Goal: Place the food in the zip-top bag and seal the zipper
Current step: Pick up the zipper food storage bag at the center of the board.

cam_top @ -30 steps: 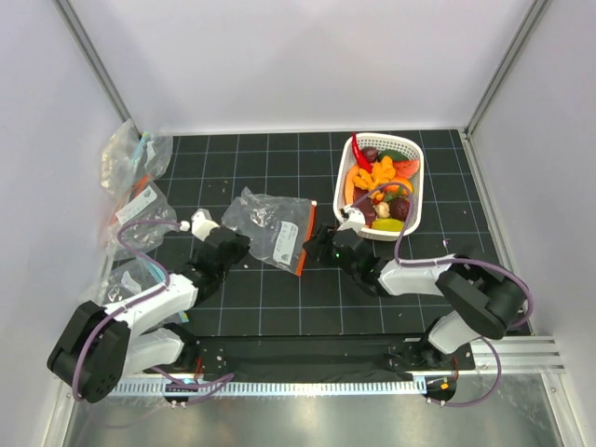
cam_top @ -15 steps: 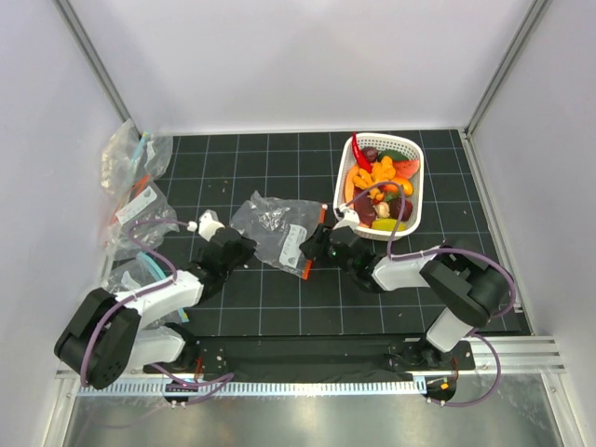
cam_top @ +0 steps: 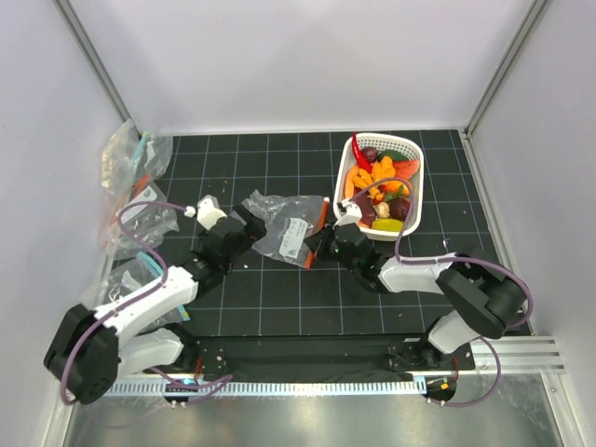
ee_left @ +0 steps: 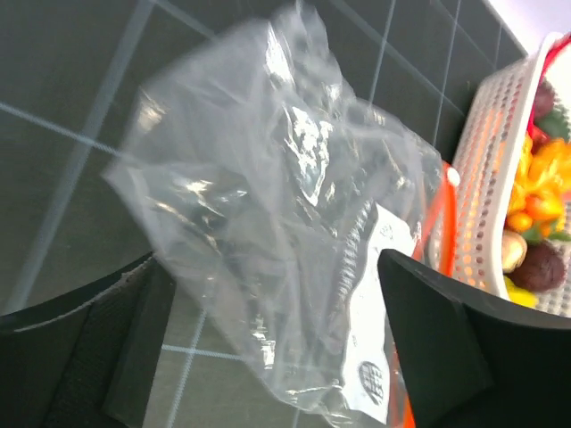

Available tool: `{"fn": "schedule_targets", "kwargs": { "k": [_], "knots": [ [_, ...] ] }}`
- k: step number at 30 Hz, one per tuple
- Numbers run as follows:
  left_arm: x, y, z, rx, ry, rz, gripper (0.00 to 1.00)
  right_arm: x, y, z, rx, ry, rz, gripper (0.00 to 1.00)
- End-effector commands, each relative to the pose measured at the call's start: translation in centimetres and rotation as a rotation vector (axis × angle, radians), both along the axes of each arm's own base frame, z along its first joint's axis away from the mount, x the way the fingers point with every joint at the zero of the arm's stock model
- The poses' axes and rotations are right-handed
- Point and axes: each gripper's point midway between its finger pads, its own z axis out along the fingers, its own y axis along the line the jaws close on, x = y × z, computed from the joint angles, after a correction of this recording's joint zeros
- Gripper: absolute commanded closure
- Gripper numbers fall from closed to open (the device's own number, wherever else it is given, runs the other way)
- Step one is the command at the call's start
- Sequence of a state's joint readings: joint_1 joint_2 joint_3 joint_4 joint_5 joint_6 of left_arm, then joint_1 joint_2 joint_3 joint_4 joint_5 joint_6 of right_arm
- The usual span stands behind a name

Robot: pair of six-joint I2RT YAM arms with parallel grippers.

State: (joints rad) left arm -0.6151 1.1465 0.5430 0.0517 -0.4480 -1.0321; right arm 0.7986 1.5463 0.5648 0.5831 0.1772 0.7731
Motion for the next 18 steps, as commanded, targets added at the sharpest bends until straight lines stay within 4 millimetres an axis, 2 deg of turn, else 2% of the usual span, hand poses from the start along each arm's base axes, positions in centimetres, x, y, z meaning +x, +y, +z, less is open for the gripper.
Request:
{"fn": "schedule_targets", "kwargs": {
  "k": [1, 2, 3, 6, 7, 8, 9, 10, 13, 18],
  "knots": [
    [-0.5, 4.4, 3.2, 0.158, -0.025, 0.143, 0.0, 0.8, -0.7, 3.0, 0.026, -0.091, -0.042, 0.99],
    [-0.6, 6.1, 4.8, 0.185, -0.058, 0.215, 0.0, 0.9, -1.1, 3.0, 0.017, -0.096, -0.052, 0.99],
    [-1.3, 7.2, 5.2, 0.222, -0.041, 0.241, 0.0, 0.9, -1.2, 3.1, 0.013, -0.101, -0.059, 0.99],
    [-2.1, 8.6, 7.3, 0.17, -0.104, 0.304, 0.0, 1.0, -1.8, 3.4, -0.005, -0.109, -0.079, 0.99],
    [-2.4, 8.6, 6.8, 0.152, -0.11, 0.302, 0.0, 0.8, -1.6, 3.5, -0.01, -0.116, -0.069, 0.99],
    [-2.6, 8.5, 6.9, 0.156, -0.126, 0.276, 0.0, 0.7, -1.5, 4.0, -0.014, -0.131, -0.063, 0.99],
    [-2.2, 7.3, 7.7, 0.105, -0.169, 0.221, 0.0, 0.6, -1.6, 4.0, -0.028, -0.136, -0.063, 0.99],
    [-2.6, 7.0, 8.0, 0.083, -0.202, 0.184, 0.0, 0.4, -1.5, 4.1, -0.051, -0.153, -0.053, 0.99],
    [-2.6, 4.9, 9.7, 0.027, -0.286, 0.062, 0.0, -0.5, -0.3, 5.3, -0.082, -0.215, -0.002, 0.99],
    [-1.8, 3.3, 9.7, 0.051, -0.273, 0.006, 0.01, -2.5, 2.3, 6.4, -0.169, -0.308, 0.084, 0.99]
  ]
}}
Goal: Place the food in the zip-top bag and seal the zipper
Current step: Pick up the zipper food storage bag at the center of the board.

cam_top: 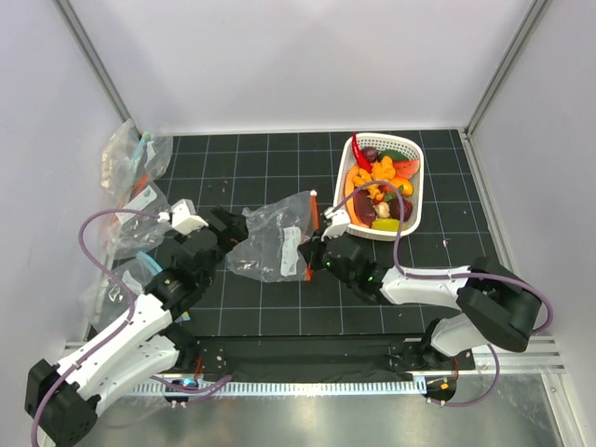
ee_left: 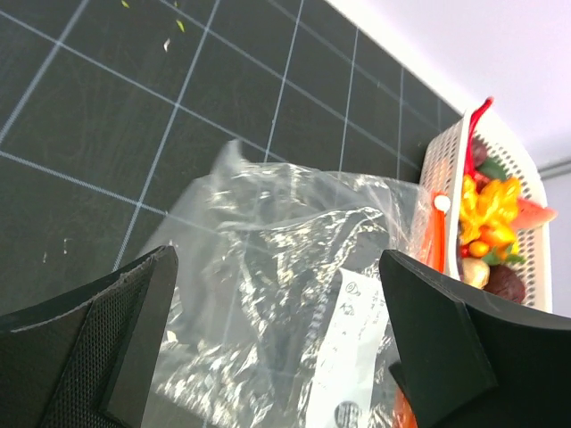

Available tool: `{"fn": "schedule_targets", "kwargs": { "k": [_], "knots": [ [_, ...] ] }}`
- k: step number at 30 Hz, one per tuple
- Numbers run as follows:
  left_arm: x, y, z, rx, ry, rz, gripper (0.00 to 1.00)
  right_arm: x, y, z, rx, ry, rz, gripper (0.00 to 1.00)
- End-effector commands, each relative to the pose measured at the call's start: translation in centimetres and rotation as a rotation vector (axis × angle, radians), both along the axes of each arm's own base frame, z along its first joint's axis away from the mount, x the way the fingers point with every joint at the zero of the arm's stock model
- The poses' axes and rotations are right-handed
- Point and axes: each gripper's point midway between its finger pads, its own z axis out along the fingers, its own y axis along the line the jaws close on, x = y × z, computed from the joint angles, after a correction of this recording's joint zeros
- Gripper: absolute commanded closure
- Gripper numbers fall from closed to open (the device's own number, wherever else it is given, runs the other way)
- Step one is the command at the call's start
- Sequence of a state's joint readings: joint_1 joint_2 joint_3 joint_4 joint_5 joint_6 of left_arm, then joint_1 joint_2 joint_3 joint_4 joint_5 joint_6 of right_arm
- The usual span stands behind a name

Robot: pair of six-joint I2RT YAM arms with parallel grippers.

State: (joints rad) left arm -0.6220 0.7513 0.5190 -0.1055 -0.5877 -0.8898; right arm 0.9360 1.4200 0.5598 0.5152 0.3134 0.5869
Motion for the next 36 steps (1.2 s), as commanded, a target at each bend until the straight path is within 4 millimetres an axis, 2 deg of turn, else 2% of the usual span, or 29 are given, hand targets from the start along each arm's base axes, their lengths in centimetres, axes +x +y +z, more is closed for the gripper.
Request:
{"fn": "schedule_targets", "kwargs": {
  "k": [1, 3, 5, 8, 10, 11, 12, 13, 14, 15, 16, 18, 19, 21, 22, 23, 26, 29, 34, 36],
  "knots": [
    [1.0, -1.7, 1.9, 0.013, -0.042, -0.055, 0.0, 0.0, 1.9, 3.8, -0.041, -0.153, 0.031, 0.99],
    [1.0, -1.7, 1.6, 0.019, -0.022, -0.037, 0.0, -0.9, 2.7, 3.8, -0.073, -0.178, 0.086, 0.99],
    [0.9, -1.0, 1.6, -0.052, -0.014, 0.028, 0.0, -1.2, 2.8, 3.9, -0.075, -0.184, 0.109, 0.99],
    [0.5, -2.5, 2.7, -0.025, -0.045, -0.09, 0.0, -1.4, 2.5, 4.5, -0.068, -0.198, 0.105, 0.99],
    [0.1, -2.5, 3.4, -0.069, -0.066, -0.093, 0.0, -1.5, 2.3, 4.5, -0.068, -0.2, 0.103, 0.99],
    [0.0, -2.7, 4.0, -0.062, -0.089, -0.115, 0.0, -1.5, 2.3, 4.7, -0.059, -0.204, 0.11, 0.99],
    [-0.8, -3.1, 5.6, -0.076, -0.137, -0.174, 0.0, -1.6, 2.3, 4.9, -0.054, -0.206, 0.114, 0.99],
    [-1.1, -3.1, 5.1, -0.075, -0.149, -0.19, 0.0, -1.7, 2.3, 4.9, -0.054, -0.204, 0.117, 0.99],
    [-1.1, -3.1, 5.7, -0.117, -0.198, -0.183, 0.0, -1.7, 2.2, 5.0, -0.052, -0.207, 0.115, 0.99],
    [-1.2, -2.1, 5.4, -0.165, -0.208, -0.123, 0.0, -1.7, 2.1, 5.0, -0.053, -0.209, 0.112, 0.99],
    [-1.5, -1.3, 4.1, -0.213, -0.2, -0.081, 0.0, -1.7, 2.0, 5.0, -0.056, -0.209, 0.111, 0.99],
    [-1.5, -1.2, 4.6, -0.195, -0.221, -0.086, 0.0, -1.9, 2.1, 5.3, -0.048, -0.214, 0.122, 0.98],
    [-1.1, -2.1, 4.1, -0.148, -0.182, -0.12, 0.0, -1.9, 2.2, 5.4, -0.049, -0.217, 0.127, 0.99],
    [-0.7, -2.7, 5.0, -0.066, -0.11, -0.143, 0.0, -2.0, 2.3, 5.4, -0.06, -0.213, 0.14, 0.98],
    [0.2, -3.4, 2.7, -0.005, -0.018, -0.143, 0.0, -1.9, 2.4, 5.5, -0.063, -0.216, 0.14, 0.98],
    [0.5, -4.2, 3.2, 0.0, 0.007, -0.162, 0.0, -1.9, 2.4, 5.3, -0.075, -0.212, 0.14, 0.98],
    [1.2, -7.7, 1.3, 0.048, 0.095, -0.25, 0.0, -2.2, 2.9, 5.1, -0.111, -0.214, 0.171, 0.98],
    [0.9, -9.8, 0.6, 0.115, 0.114, -0.304, 0.0, -2.6, 3.4, 4.6, -0.173, -0.215, 0.206, 0.98],
    [0.3, -11.5, 1.4, 0.174, 0.077, -0.342, 0.0, -3.1, 4.2, 4.2, -0.186, -0.209, 0.242, 0.98],
    [0.3, -11.9, 1.0, 0.179, 0.083, -0.353, 0.0, -3.3, 4.7, 4.2, -0.191, -0.212, 0.264, 0.98]
  ]
}}
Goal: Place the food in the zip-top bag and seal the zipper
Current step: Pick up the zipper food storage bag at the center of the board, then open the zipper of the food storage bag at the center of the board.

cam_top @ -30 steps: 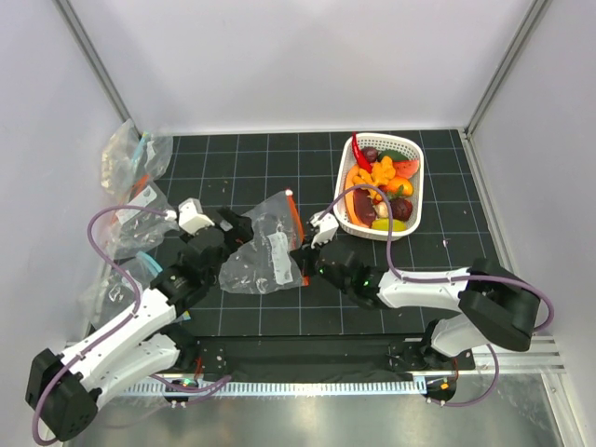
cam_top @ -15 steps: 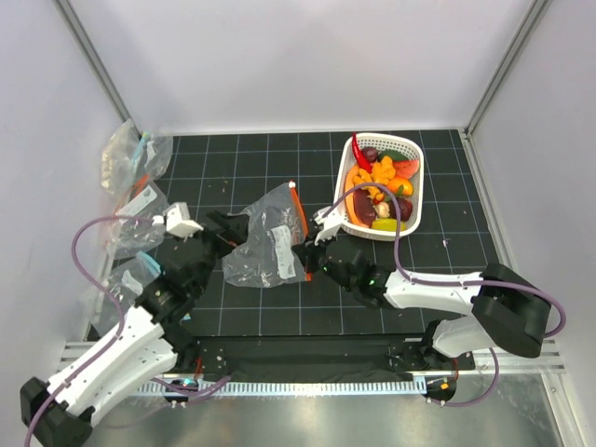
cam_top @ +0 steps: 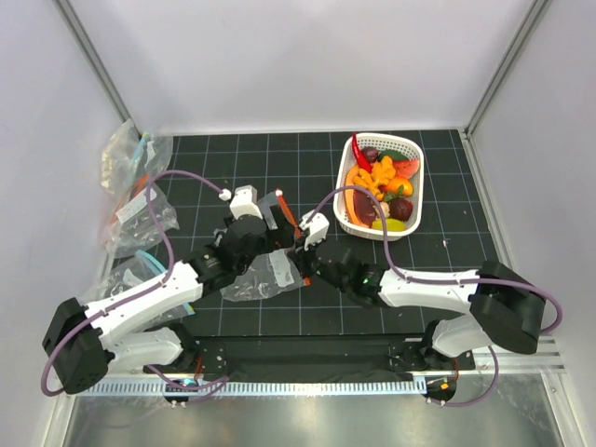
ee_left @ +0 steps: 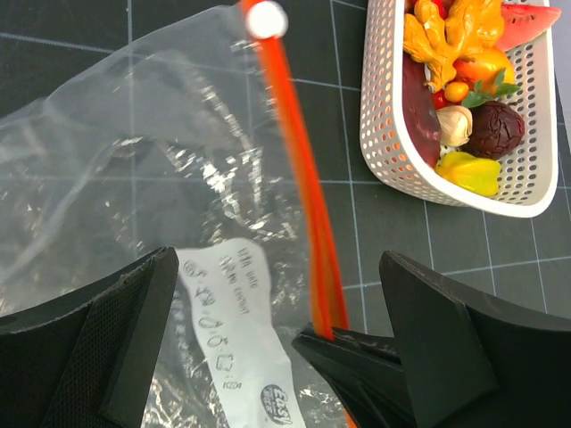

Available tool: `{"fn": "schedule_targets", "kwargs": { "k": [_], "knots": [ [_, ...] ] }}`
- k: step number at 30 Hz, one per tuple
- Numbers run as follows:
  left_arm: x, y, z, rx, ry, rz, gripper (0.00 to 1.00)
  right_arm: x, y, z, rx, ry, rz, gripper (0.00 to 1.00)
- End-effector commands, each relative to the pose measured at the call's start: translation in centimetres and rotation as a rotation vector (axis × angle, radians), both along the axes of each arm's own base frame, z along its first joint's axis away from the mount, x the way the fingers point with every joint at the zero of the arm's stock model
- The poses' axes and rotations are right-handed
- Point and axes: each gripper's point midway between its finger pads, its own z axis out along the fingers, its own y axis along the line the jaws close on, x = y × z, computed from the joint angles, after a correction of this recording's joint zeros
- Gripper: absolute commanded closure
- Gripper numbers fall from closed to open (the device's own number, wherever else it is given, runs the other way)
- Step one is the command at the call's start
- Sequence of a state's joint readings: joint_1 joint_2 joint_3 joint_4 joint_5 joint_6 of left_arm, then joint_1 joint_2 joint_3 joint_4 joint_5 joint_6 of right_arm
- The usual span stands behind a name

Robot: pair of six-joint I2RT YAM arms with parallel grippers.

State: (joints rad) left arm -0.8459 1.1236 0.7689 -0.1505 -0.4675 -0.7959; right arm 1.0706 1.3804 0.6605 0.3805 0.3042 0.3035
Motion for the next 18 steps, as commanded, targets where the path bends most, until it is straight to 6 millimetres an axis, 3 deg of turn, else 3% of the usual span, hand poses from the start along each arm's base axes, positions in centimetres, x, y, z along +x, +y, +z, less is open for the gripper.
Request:
{"fn": "schedule_targets", "kwargs": {
  "k": [1, 5, 15, 18],
  "knots": [
    [0.9, -0.4, 2.2, 0.004, -0.057, 0.001, 0.0, 0.0, 1.5, 1.4, 0.006, -0.034, 0.041, 0.98],
    [1.0, -1.3, 1.3, 0.022, -0.025, -0.019, 0.02, -0.6, 2.0, 1.6, -0.009, -0.052, 0.072, 0.98],
    [1.7, -1.1, -0.4, 0.085, 0.027, 0.026, 0.16, -1.5, 1.6, 2.7, -0.003, -0.114, 0.079, 0.98],
    [1.8, -1.5, -0.7, 0.098, 0.046, 0.017, 0.27, -1.8, 1.9, 2.7, -0.006, -0.122, 0.091, 0.98]
  ]
}}
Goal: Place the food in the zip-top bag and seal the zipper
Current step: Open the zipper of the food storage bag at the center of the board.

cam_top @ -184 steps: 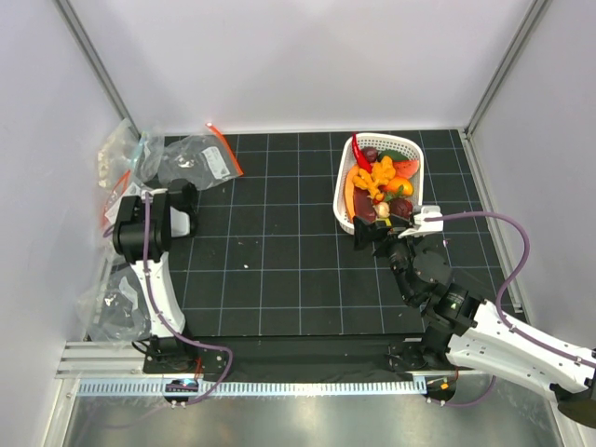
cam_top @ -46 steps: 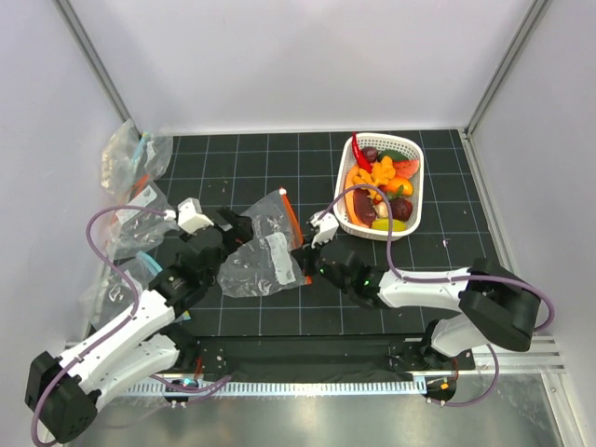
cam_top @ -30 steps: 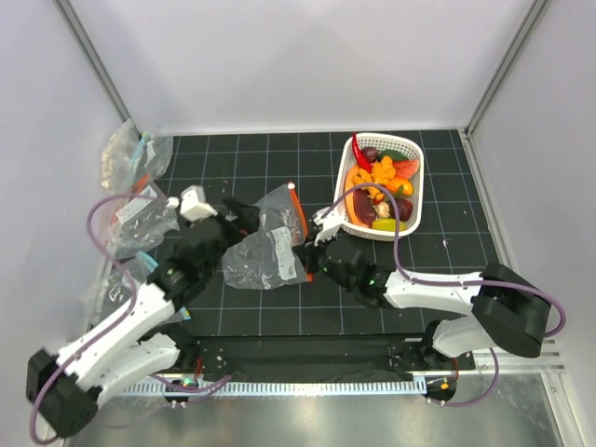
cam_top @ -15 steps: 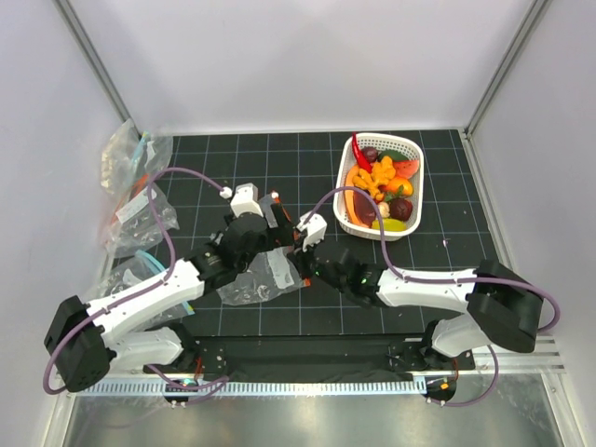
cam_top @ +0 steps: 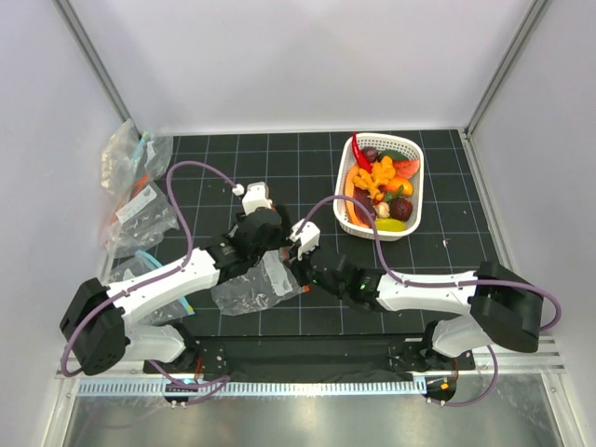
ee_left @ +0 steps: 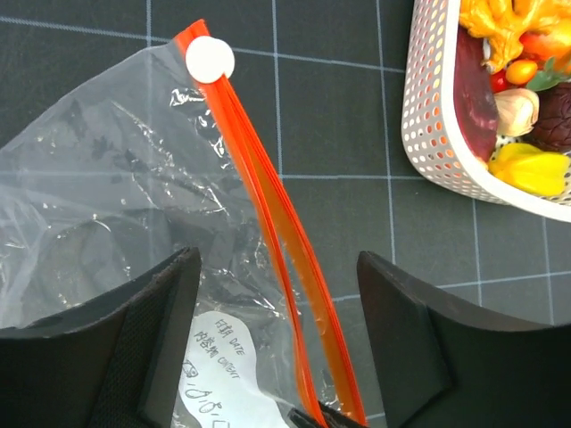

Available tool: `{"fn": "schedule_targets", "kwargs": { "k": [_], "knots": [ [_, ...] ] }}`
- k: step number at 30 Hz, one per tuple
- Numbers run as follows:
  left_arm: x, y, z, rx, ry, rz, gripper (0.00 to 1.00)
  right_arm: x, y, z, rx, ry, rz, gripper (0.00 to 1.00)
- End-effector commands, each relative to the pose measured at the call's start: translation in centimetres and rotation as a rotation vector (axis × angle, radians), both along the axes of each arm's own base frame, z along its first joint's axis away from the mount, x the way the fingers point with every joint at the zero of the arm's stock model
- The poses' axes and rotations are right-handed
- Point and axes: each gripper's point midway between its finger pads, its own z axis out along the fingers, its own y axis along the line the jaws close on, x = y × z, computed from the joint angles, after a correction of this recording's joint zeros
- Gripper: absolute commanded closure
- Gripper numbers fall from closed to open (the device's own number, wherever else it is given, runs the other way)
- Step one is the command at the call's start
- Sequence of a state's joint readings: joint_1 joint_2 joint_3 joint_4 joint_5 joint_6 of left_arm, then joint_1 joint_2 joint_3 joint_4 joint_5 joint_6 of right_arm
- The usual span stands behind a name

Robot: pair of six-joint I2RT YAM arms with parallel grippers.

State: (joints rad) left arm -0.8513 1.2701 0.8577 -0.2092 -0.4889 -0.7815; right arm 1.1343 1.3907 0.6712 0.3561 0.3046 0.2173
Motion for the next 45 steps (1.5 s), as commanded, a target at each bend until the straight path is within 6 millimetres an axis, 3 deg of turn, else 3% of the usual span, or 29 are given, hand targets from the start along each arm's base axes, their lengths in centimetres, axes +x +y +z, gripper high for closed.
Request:
{"fn": "schedule_targets", "kwargs": {
  "k": [1, 6, 10, 11, 12, 15, 19, 25, 30, 35, 45],
  "knots": [
    [0.5, -0.5, 1.4, -0.001, -0.011, 0.007, 0.36, 0.3, 0.8, 3.2, 0.068, -0.076, -0.003, 0.98],
    [0.5, -0.2, 1.4, 0.007, -0.015, 0.013, 0.8, 0.3, 0.4, 3.3, 0.055, -0.094, -0.021, 0.96],
    [0.5, -0.2, 1.4, 0.013, -0.015, 0.006, 0.99, 0.3, 0.3, 3.6, 0.056, -0.101, -0.021, 0.77],
    [0.6, -0.3, 1.4, 0.012, -0.017, 0.007, 1.0, 0.4, 0.3, 3.5, 0.051, -0.101, -0.027, 0.73],
    [0.6, -0.3, 1.4, 0.014, -0.018, 0.007, 1.0, 0.4, 0.3, 3.5, 0.053, -0.101, -0.026, 0.61],
    [0.5, 0.0, 1.5, 0.016, -0.022, 0.012, 1.0, 0.4, 0.4, 3.3, 0.045, -0.097, -0.027, 0.47],
    [0.4, 0.2, 1.7, 0.022, -0.034, 0.003, 1.0, 0.9, -0.7, 4.1, 0.078, -0.102, -0.095, 0.46],
    [0.0, -1.7, 1.8, -0.008, -0.04, -0.104, 1.0, 1.0, -3.6, 6.2, 0.208, -0.153, -0.175, 0.46],
    [-0.3, -2.2, 2.1, -0.02, -0.042, -0.141, 1.0, 2.3, -5.3, 5.6, 0.193, -0.132, -0.285, 0.45],
    [-0.7, -2.4, 3.4, -0.072, -0.095, -0.163, 1.0, 2.4, -4.7, 5.3, 0.217, -0.093, -0.25, 0.45],
    [-2.0, -4.8, 4.2, -0.123, -0.123, -0.29, 1.0, 2.5, -3.6, 4.3, 0.213, -0.029, -0.18, 0.44]
  ]
}}
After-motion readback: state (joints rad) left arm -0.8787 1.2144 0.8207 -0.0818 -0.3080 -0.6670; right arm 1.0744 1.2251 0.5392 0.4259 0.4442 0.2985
